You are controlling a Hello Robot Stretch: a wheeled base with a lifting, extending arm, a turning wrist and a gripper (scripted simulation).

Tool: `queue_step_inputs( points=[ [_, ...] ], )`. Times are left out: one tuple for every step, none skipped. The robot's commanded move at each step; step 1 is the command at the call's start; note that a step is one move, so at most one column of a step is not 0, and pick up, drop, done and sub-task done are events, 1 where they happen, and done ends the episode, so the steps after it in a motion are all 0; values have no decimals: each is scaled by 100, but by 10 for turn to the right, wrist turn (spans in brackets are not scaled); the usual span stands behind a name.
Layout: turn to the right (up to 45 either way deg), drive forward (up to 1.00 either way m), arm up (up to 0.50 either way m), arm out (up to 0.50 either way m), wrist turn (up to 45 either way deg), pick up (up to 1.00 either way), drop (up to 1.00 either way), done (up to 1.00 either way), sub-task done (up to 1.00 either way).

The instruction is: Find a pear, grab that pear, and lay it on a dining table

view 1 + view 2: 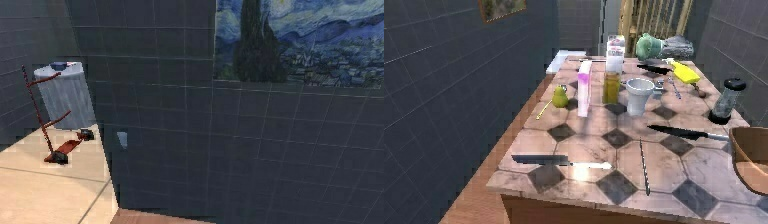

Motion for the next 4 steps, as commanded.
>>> queue_step_inputs(
  points=[
    [0,0,50,0,0,0,0,0,0],
    [0,0,38,0,0,0,0,0,0],
    [0,0,0,48,0,0,0,0,0],
    [0,0,0,0,450,0,0,0,0]
  ],
)
